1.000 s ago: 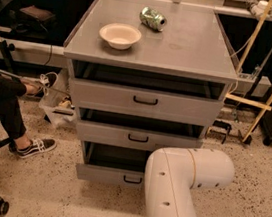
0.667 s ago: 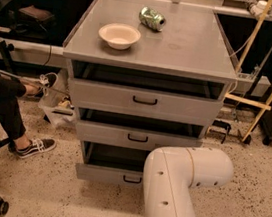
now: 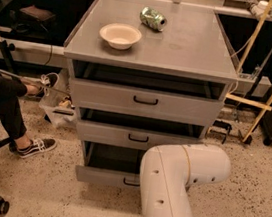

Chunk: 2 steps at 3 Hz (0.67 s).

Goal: Open bottom drawer

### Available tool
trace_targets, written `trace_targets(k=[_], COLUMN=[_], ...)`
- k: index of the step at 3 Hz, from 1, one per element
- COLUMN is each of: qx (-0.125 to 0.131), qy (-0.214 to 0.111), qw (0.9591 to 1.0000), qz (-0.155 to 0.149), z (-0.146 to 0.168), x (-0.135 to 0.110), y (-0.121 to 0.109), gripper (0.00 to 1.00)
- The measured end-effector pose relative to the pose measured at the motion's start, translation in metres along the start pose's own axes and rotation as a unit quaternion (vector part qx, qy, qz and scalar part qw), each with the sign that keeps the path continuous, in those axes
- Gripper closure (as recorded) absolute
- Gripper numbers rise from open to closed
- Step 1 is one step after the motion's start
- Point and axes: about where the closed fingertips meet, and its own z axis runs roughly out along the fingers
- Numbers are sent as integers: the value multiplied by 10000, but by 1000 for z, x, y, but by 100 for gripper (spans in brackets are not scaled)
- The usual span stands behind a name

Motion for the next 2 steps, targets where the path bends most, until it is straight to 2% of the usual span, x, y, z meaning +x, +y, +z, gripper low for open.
trace_targets(k=[1, 2], qx=[0, 0], qy=[1, 83], qw=[10000, 10000], qz=[0, 47], z=[-1, -5], x=[-2, 13], y=[2, 6], gripper=[100, 100])
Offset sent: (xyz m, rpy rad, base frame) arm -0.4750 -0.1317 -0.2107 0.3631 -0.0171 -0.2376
